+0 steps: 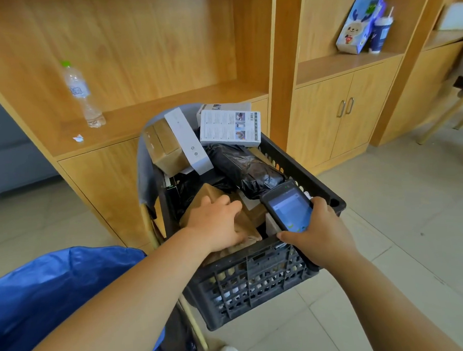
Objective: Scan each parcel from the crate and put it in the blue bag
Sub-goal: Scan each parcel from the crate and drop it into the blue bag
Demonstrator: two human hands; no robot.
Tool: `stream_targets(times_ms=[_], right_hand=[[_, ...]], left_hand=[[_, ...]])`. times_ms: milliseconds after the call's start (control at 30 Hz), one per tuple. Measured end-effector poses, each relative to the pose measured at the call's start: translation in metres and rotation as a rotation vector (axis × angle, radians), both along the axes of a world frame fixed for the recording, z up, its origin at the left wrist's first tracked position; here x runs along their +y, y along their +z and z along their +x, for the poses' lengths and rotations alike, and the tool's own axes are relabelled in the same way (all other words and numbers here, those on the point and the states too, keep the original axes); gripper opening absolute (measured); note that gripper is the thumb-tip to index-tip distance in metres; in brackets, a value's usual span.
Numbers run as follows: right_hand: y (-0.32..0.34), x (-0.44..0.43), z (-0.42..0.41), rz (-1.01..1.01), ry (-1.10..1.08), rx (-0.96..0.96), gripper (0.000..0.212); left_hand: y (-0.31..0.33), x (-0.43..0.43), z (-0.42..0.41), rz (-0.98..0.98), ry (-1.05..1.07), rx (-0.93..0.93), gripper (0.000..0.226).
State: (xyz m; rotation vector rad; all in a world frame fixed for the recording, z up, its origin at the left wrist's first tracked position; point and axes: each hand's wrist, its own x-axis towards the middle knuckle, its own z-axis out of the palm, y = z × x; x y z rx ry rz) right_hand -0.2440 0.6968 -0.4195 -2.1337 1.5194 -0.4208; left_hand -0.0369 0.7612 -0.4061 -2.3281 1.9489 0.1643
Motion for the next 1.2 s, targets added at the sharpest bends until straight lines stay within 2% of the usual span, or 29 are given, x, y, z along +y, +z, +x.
stream_targets(times_ms=[133,233,333,400,500,567,700,800,867,967,1100,1200], right_hand=[[0.003,0.001,0.000,-0.021,0.002,0.023,0.083],[0.005,0.004,-0.001,-0.048,-0.008,0.044,0.087],[0.007,0.007,-0.001,-0.103,-0.025,0.049,0.091],[0.008,0.011,0.000,-0.122,-0.027,0.021,0.092],[0.009,0.016,0.000,-0.125,-0.022,-0.018,0.096],[0.011,0.020,-0.001,-0.132,-0.024,-0.034,0.098],[0.022,0.029,-0.001,-0.165,-0.040,-0.131,0.097],[0.032,0.038,0.001,-0.159,-0.028,-0.237,0.094],[0.038,0.045,0.003,-0.149,-0.023,-0.284,0.095],[0.043,0.058,0.008,-0.145,0.002,-0.349,0.091],[0.047,0.070,0.013,-0.147,0.041,-0.362,0.087],[0.048,0.076,0.014,-0.150,0.070,-0.351,0.090]], left_hand=[[0.012,0.008,0.017,-0.002,-0.023,-0.018,0.038],[0.021,0.017,0.036,-0.018,0.052,0.017,0.037],[0.020,0.027,0.045,-0.038,0.100,0.019,0.046],[0.015,0.031,0.043,-0.097,0.101,0.075,0.052],[0.012,0.032,0.037,-0.214,0.094,0.088,0.040],[0.013,0.037,0.037,-0.276,0.154,0.182,0.037],[0.028,0.063,0.044,-0.524,0.298,0.542,0.022],[0.041,0.090,0.046,-0.732,0.392,0.622,0.020],[0.043,0.109,0.046,-0.805,0.440,0.662,0.022],[0.040,0.136,0.047,-0.789,0.420,0.775,0.034],[0.038,0.157,0.039,-0.659,0.349,0.897,0.057],[0.034,0.161,0.040,-0.675,0.373,1.006,0.044]])
